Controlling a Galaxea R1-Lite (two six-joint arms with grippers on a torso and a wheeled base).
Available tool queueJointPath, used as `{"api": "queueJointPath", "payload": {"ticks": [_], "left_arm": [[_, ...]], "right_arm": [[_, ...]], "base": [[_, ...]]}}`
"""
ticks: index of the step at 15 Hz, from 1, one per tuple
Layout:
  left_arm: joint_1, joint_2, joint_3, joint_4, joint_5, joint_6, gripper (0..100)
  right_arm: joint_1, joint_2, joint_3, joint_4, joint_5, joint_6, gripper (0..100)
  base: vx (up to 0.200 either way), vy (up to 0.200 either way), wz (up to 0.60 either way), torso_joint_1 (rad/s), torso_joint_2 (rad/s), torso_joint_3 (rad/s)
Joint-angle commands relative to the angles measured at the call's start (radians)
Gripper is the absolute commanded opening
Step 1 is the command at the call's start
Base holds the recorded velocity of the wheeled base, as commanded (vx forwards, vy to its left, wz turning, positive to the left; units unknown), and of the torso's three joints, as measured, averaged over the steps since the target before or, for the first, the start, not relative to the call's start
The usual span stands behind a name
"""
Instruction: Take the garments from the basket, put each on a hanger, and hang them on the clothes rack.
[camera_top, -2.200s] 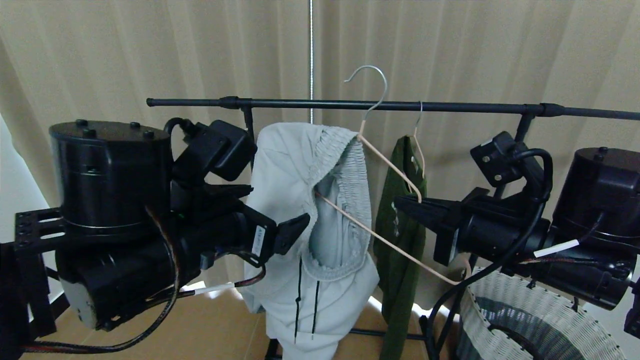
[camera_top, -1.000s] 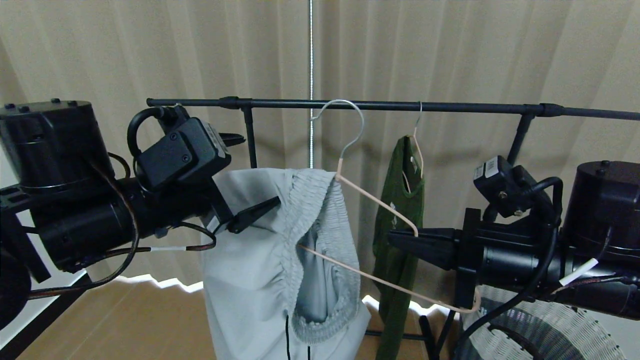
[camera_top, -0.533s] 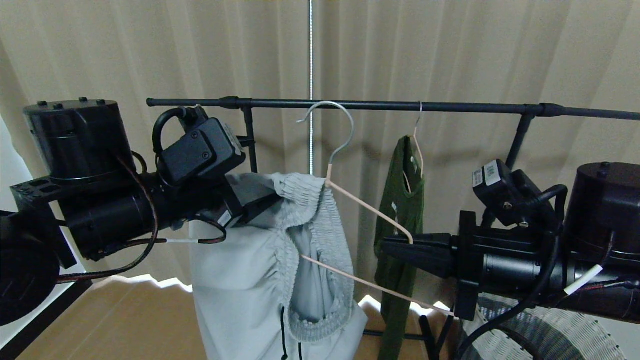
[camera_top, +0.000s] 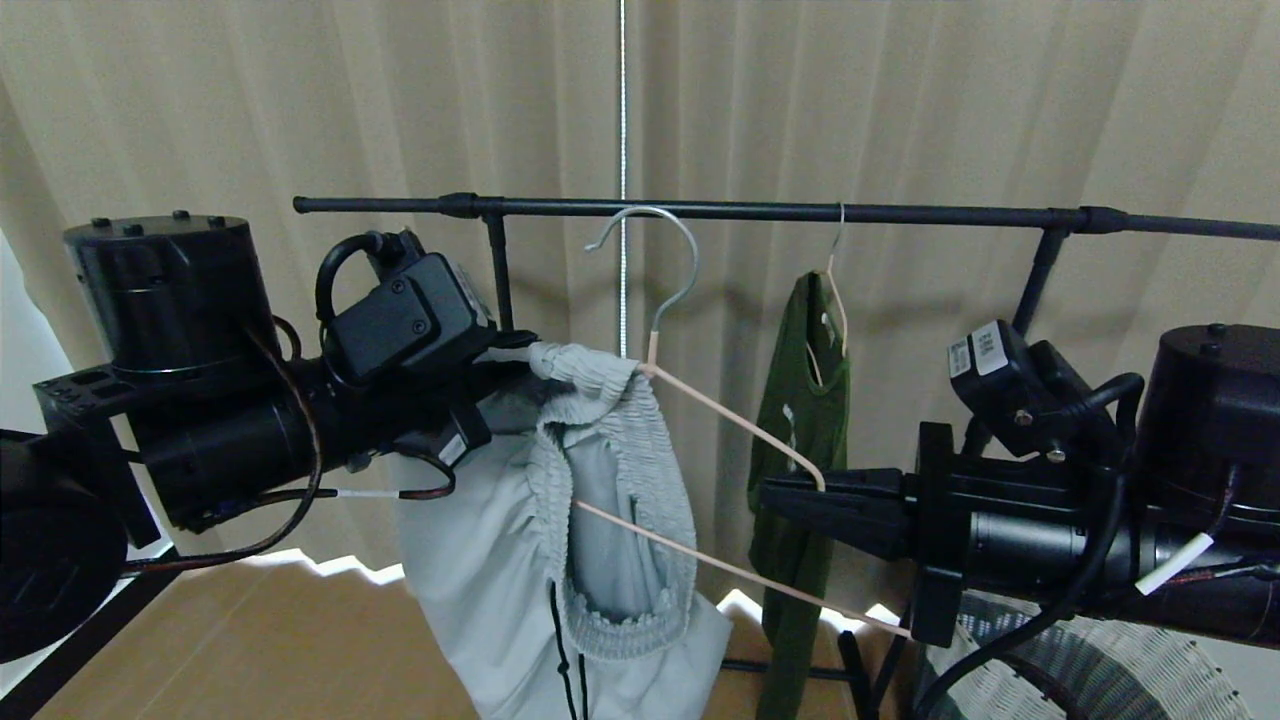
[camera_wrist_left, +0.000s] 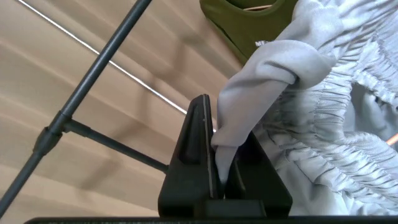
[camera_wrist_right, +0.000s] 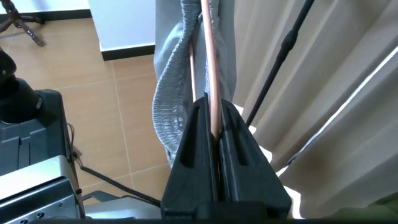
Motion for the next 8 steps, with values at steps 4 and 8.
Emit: {"api": "queueJointPath", "payload": {"ticks": [4,8], "left_arm": [[0.002,-0.001,0.024,-0.038,0.007,-0.005,0],[0.01,0.0,0.024,-0.038,0.05,-0.007,0]], "right_arm": [[-0.008,0.002,-0.001,0.0,-0.004,-0.002,100],[-0.031,0.002,-0.004,-0.004,-0.044,-0.001,100]], "base": [[0.0,0.0,0.0,0.0,0.0,0.0],[0.0,0.0,0.0,0.0,0.0,0.0]]}}
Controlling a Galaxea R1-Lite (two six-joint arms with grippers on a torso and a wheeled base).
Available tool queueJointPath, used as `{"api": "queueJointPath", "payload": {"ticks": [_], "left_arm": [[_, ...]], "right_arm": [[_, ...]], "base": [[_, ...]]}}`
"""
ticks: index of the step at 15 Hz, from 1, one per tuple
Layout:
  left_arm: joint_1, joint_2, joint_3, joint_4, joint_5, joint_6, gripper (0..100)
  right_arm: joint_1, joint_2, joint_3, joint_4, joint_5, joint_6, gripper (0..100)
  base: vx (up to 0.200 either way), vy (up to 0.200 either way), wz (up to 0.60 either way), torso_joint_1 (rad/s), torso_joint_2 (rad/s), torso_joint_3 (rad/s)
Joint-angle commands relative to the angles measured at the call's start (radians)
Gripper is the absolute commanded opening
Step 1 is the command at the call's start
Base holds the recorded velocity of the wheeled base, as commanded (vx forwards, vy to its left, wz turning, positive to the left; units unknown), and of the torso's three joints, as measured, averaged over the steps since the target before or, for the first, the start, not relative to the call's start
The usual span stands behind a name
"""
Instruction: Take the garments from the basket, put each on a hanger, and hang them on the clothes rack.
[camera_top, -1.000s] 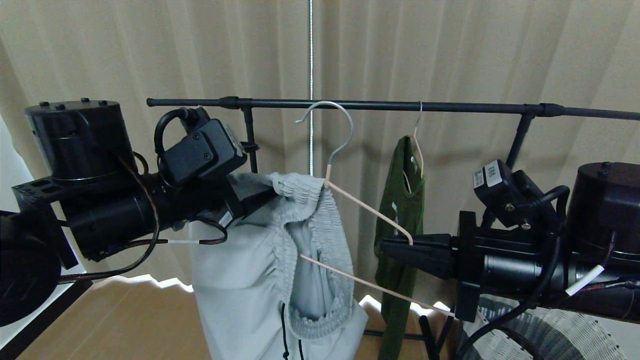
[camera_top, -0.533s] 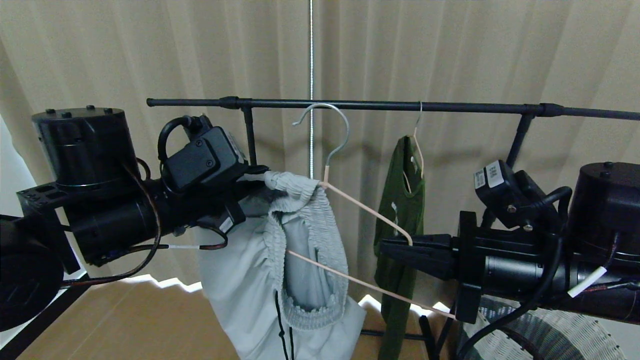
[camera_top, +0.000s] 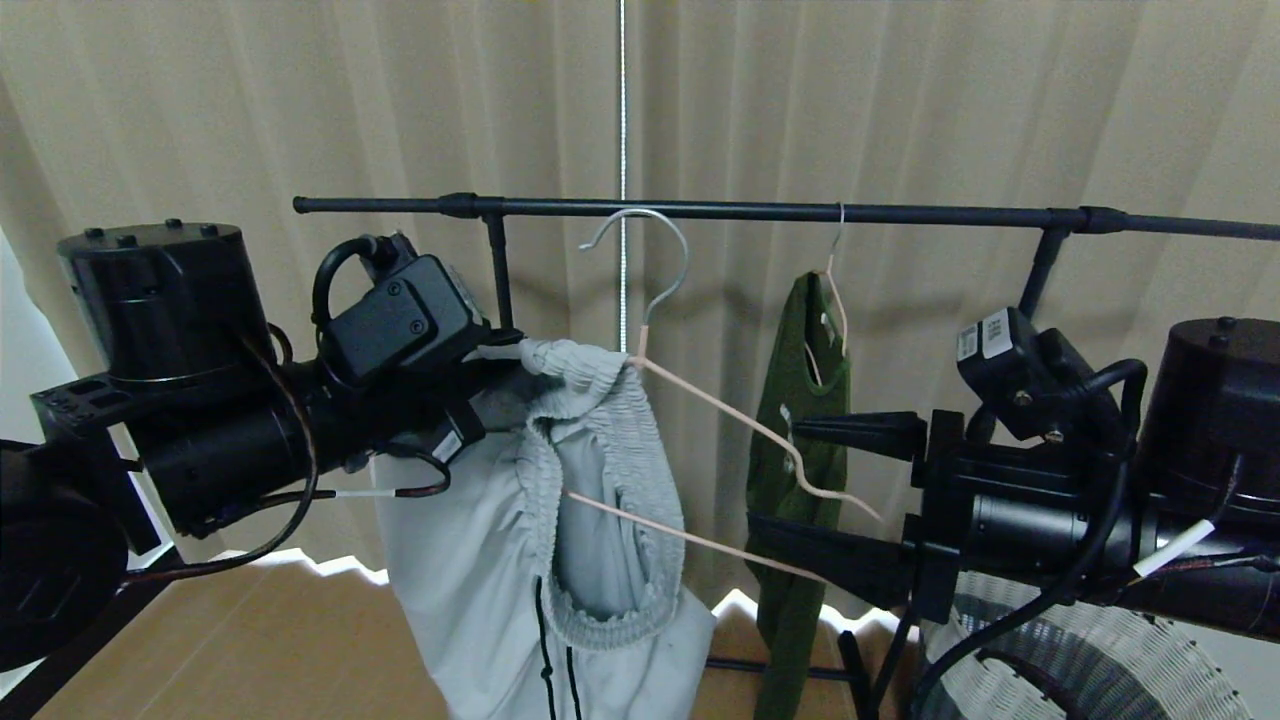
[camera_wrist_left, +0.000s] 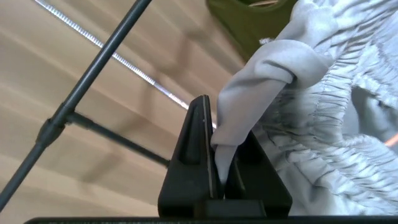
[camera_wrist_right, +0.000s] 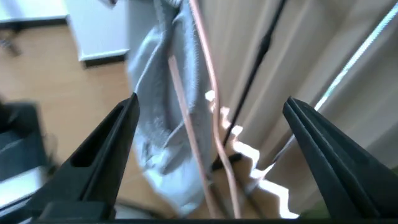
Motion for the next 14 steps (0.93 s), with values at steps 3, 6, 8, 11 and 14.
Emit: {"api": "queueJointPath", "payload": {"ticks": [3,6,8,11,14], "left_arm": [[0.015,-0.001,0.018,-0.001,0.089,-0.015,0],[0.027,-0.01,0.067,0.0,0.252,-0.087,0],[0.044,-0.029,0.095,0.003,0.319,-0.13,0],[0.072,-0.029,0.109,0.005,0.402,-0.169,0],[0.073,-0.024,0.11,0.006,0.485,-0.225,0]], "right_arm": [[-0.03,0.004,0.008,-0.068,-0.019,-0.005,100],[-0.058,0.007,0.008,-0.088,-0.04,-0.003,100],[-0.076,0.004,0.006,-0.088,-0.045,-0.005,100],[-0.09,-0.002,0.012,-0.086,-0.068,-0.005,100],[-0.088,0.004,0.037,-0.086,-0.08,-0.005,100]], "base": [[0.0,0.0,0.0,0.0,0.0,0.0],[0.0,0.0,0.0,0.0,0.0,0.0],[0.0,0.0,0.0,0.0,0.0,0.0],[0.0,0.0,0.0,0.0,0.0,0.0],[0.0,0.0,0.0,0.0,0.0,0.0]]}}
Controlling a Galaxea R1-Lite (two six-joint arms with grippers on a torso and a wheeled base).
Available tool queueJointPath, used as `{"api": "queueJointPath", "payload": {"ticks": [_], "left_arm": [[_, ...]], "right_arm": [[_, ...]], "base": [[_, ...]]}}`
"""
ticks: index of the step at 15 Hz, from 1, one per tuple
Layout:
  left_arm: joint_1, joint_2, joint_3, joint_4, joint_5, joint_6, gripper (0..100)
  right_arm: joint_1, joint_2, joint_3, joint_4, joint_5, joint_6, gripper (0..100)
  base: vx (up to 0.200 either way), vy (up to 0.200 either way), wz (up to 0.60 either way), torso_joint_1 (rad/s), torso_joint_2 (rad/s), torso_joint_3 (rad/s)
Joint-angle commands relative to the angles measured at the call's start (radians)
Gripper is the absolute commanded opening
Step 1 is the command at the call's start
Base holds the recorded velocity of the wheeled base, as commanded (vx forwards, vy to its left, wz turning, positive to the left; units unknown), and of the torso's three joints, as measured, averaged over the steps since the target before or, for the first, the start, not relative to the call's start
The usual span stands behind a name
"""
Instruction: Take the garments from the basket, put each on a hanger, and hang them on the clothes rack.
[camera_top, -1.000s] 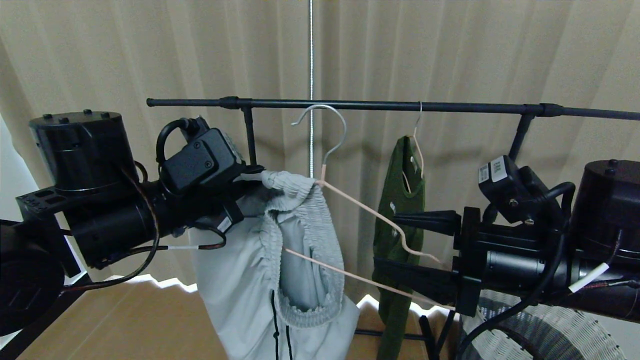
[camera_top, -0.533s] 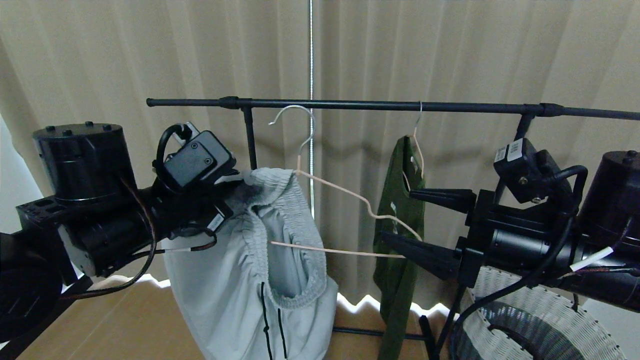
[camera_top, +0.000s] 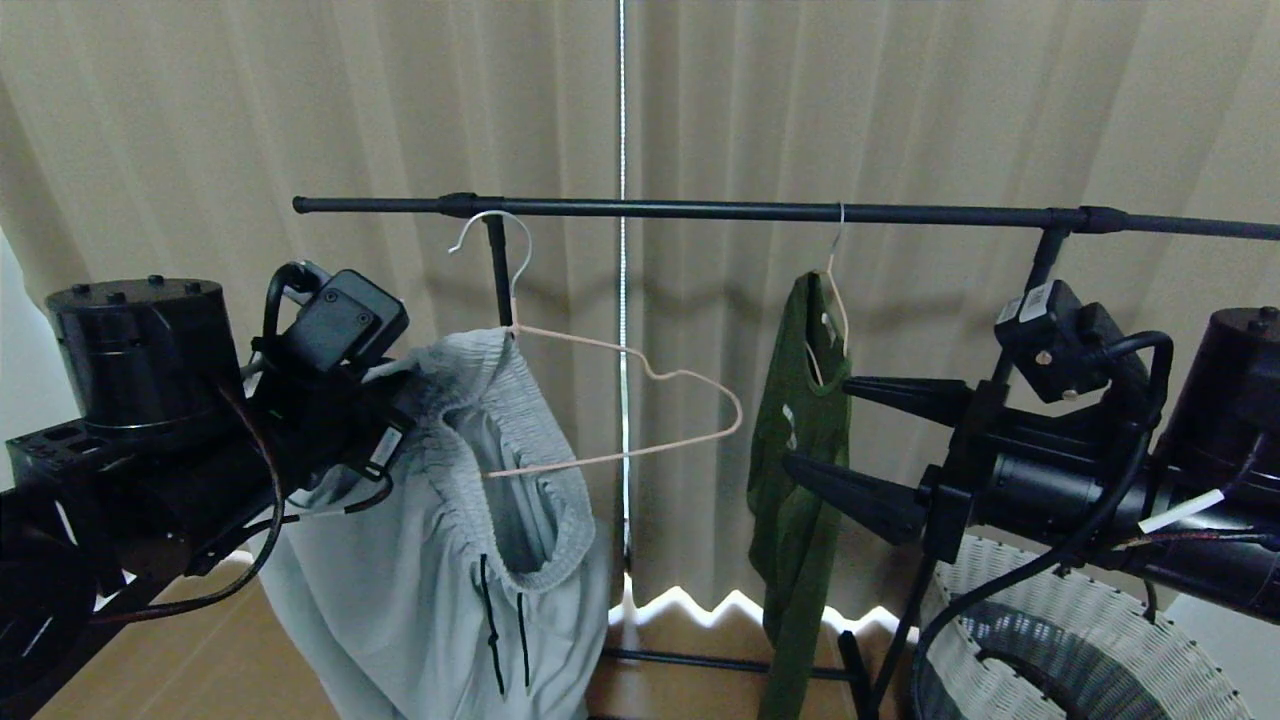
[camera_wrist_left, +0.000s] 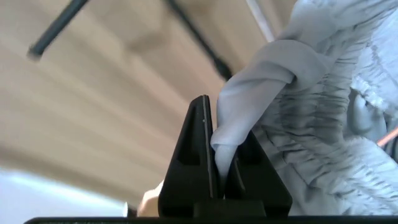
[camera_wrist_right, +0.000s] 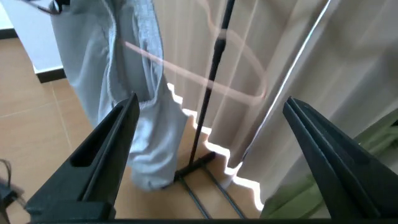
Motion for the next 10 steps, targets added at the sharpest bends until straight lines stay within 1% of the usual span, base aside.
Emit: {"api": "queueJointPath", "payload": {"ticks": [1,2,3,5,6,7,8,9,10], "left_arm": [[0.002,0.002,-0.002,0.001,0.022,-0.024,0],[0.002,0.002,-0.002,0.001,0.022,-0.031,0],[-0.002,0.002,-0.007,-0.001,0.022,-0.056,0],[-0.011,0.007,-0.043,0.004,0.022,-0.149,0],[-0.011,0.009,-0.062,0.015,0.022,-0.179,0],[-0.011,0.01,-0.065,0.016,0.022,-0.183,0],[-0.025,0.018,-0.085,0.018,0.022,-0.245,0],[-0.069,0.018,-0.105,0.016,0.017,-0.312,0],[-0.094,0.015,-0.114,0.015,0.014,-0.335,0]], "right_arm": [[0.003,0.007,0.01,0.0,0.001,0.0,100],[0.006,0.009,0.01,0.0,0.001,0.0,100],[0.02,0.018,0.01,0.0,0.002,0.001,100],[0.079,0.022,0.009,0.0,0.005,0.024,100],[0.118,0.039,0.016,0.003,0.004,0.041,100],[0.126,0.042,0.018,0.0,0.004,0.043,100],[0.169,0.067,0.028,-0.003,-0.004,0.047,100],[0.194,0.098,0.021,-0.013,-0.013,0.049,100],[0.21,0.125,0.018,-0.051,-0.023,0.05,100]], "base": [[0.0,0.0,0.0,0.0,0.0,0.0],[0.0,0.0,0.0,0.0,0.0,0.0],[0.0,0.0,0.0,0.0,0.0,0.0],[0.0,0.0,0.0,0.0,0.0,0.0],[0.0,0.0,0.0,0.0,0.0,0.0],[0.0,0.0,0.0,0.0,0.0,0.0],[0.0,0.0,0.0,0.0,0.0,0.0],[0.0,0.0,0.0,0.0,0.0,0.0],[0.0,0.0,0.0,0.0,0.0,0.0]]}}
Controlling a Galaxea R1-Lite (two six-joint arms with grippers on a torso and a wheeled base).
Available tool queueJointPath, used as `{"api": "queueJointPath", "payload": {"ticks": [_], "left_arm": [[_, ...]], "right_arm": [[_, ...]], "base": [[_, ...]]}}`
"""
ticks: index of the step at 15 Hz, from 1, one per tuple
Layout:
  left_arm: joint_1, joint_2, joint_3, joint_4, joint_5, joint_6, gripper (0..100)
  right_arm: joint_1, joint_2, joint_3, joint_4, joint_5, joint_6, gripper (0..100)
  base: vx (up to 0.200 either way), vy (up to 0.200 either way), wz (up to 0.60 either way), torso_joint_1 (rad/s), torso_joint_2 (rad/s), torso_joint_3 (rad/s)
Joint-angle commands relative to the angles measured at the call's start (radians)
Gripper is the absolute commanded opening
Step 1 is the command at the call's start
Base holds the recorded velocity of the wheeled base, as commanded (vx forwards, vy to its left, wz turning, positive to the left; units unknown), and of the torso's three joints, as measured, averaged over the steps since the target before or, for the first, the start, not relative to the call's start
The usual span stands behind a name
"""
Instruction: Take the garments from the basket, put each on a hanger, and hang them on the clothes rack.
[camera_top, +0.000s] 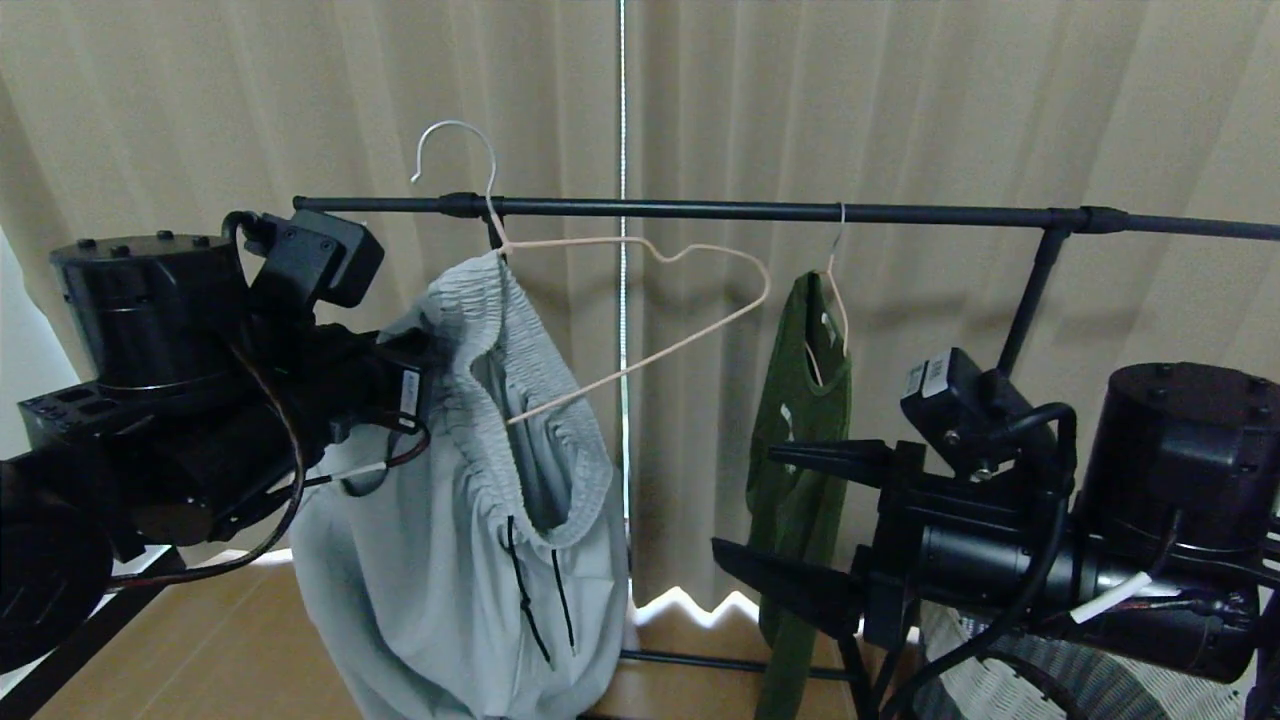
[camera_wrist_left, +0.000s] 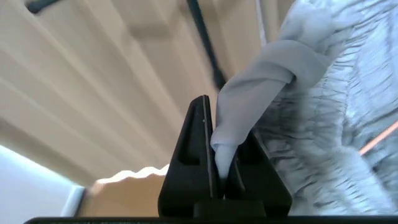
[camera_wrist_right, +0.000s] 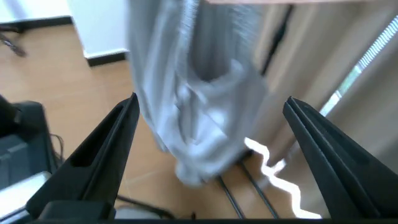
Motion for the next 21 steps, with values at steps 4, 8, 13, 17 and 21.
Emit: {"api": "queueJointPath", "payload": {"ticks": [4,8,13,17,21], "left_arm": [[-0.141,0.008,-0.072,-0.027,-0.01,-0.057,0],[-0.179,0.001,-0.08,-0.048,-0.011,-0.052,0],[-0.202,-0.001,-0.074,-0.07,-0.011,-0.052,0],[-0.22,-0.016,-0.066,-0.068,-0.011,-0.049,0],[-0.182,-0.012,-0.026,-0.068,-0.01,0.026,0]], "right_arm": [[0.104,0.157,-0.063,-0.086,-0.085,0.093,100],[0.048,0.219,-0.088,-0.111,-0.143,0.097,100],[-0.017,0.279,-0.085,-0.186,-0.146,0.094,0],[-0.049,0.277,-0.088,-0.186,-0.146,0.094,0],[-0.093,0.24,-0.08,-0.186,-0.149,0.091,0]], "base": [[0.0,0.0,0.0,0.0,0.0,0.0],[0.0,0.0,0.0,0.0,0.0,0.0],[0.0,0.0,0.0,0.0,0.0,0.0],[0.0,0.0,0.0,0.0,0.0,0.0],[0.0,0.0,0.0,0.0,0.0,0.0]]}}
